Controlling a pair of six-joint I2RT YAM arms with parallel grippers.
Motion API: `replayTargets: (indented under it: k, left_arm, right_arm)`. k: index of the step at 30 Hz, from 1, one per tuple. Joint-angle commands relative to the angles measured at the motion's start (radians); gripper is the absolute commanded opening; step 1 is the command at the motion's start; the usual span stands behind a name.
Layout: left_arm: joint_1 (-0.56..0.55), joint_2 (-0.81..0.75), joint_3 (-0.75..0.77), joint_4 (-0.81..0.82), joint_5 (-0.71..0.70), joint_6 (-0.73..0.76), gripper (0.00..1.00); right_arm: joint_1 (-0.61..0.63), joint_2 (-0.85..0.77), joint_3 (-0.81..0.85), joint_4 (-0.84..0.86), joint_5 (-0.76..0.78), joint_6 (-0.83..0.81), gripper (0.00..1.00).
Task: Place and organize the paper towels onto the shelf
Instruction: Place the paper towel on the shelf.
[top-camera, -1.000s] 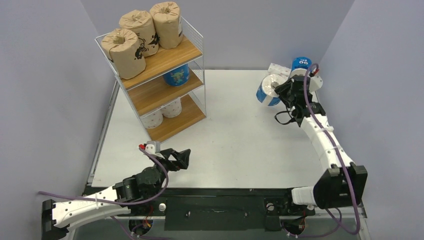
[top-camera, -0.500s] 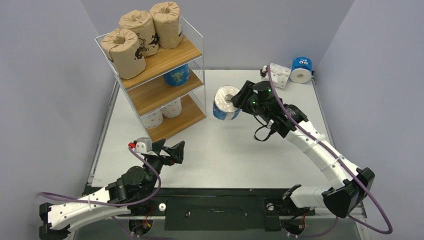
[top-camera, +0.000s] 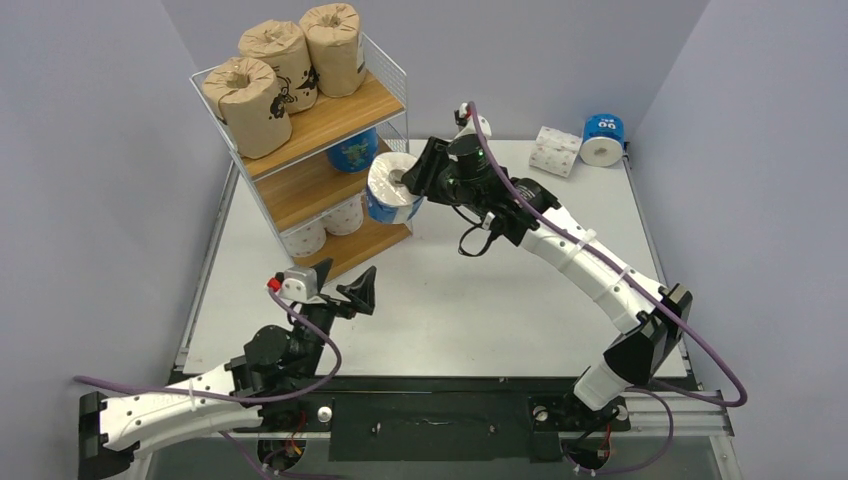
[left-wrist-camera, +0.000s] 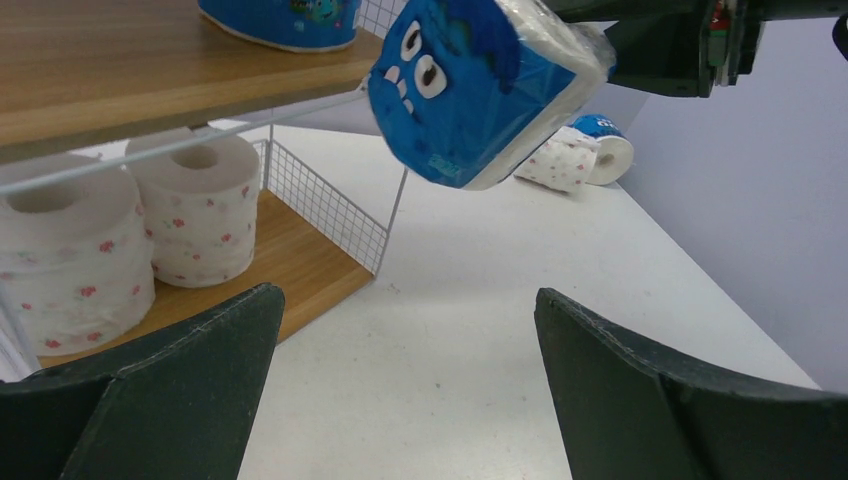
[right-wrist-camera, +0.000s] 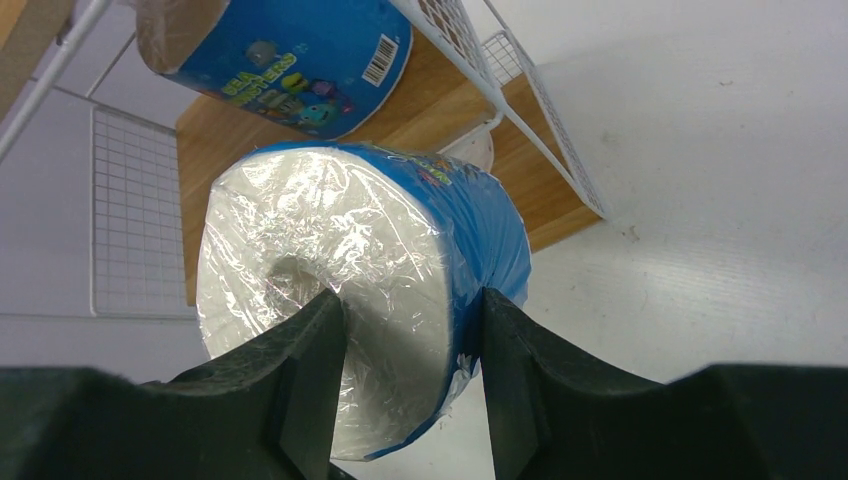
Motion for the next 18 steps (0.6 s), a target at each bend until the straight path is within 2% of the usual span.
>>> replayTargets:
  k: [1,6,18]
  left_arm:
    - [0.018,0.11,0.052,0.266,0.028,0.174,0.96]
    - [0.102,0.263,0.11,0.361,0.089,0.217,0.96]
    - [0.349,0.434,0.165,0.496,0.224,0.18,0.96]
  right_arm:
    - [0.011,0.025,0.115,0.092,-0.014,0.021,0.3]
    - [0.016,0.059,0.17,0.088,-0.012,0.028,0.3]
    - [0.015,0.147,0.273,0.075,-0.012,0.027,0.3]
